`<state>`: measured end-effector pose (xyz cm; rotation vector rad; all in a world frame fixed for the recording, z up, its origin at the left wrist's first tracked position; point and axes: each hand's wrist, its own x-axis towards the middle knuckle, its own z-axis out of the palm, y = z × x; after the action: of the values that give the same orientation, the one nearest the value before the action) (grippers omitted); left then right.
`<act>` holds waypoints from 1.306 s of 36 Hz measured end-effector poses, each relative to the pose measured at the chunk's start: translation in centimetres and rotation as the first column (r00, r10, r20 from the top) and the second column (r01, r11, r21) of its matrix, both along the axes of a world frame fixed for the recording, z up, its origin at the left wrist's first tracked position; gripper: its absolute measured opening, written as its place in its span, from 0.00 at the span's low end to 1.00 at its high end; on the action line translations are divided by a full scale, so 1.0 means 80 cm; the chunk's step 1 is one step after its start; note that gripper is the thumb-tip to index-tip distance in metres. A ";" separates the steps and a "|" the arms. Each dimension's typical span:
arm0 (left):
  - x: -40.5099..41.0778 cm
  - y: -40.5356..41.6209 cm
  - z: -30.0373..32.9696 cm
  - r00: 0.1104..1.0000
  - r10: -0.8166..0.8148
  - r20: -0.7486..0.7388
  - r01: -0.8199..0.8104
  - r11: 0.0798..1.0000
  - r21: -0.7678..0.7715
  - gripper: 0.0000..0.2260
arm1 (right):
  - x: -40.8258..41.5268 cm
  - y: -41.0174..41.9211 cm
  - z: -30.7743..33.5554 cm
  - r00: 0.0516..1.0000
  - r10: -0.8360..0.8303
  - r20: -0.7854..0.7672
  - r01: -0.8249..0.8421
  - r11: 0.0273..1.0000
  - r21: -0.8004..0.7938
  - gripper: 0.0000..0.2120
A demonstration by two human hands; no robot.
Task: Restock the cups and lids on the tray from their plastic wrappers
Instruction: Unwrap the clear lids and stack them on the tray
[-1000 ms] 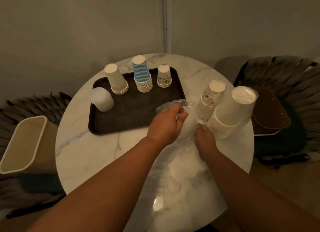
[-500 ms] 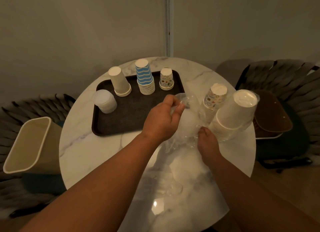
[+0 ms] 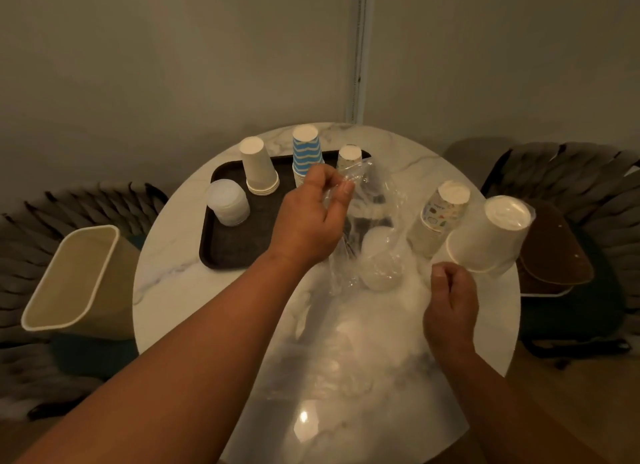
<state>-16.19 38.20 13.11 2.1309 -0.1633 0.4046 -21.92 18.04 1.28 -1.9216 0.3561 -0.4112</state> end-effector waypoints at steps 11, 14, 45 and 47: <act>-0.001 0.065 0.022 0.980 0.162 0.117 -0.145 0.980 -0.140 0.06 | 0.107 0.079 0.125 0.861 0.502 0.079 -0.502 0.815 0.290 0.56; -0.004 0.083 0.019 0.983 0.157 0.092 -0.138 0.973 -0.184 0.06 | 0.139 0.103 0.126 0.713 0.700 -0.043 -0.679 0.704 0.208 0.62; -0.040 0.209 -0.036 0.878 -0.061 -0.475 -0.383 0.506 -0.773 0.02 | 0.097 0.181 0.052 0.436 0.866 -0.243 -0.424 0.436 0.794 0.10; -0.044 0.219 -0.046 0.876 -0.005 -0.483 -0.427 0.457 -0.780 0.10 | 0.094 0.176 0.052 0.470 0.842 -0.266 -0.391 0.468 0.792 0.08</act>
<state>-19.69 55.75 9.45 1.1216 0.5089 0.0931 -14.38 32.11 5.45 -1.2671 0.0923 0.8778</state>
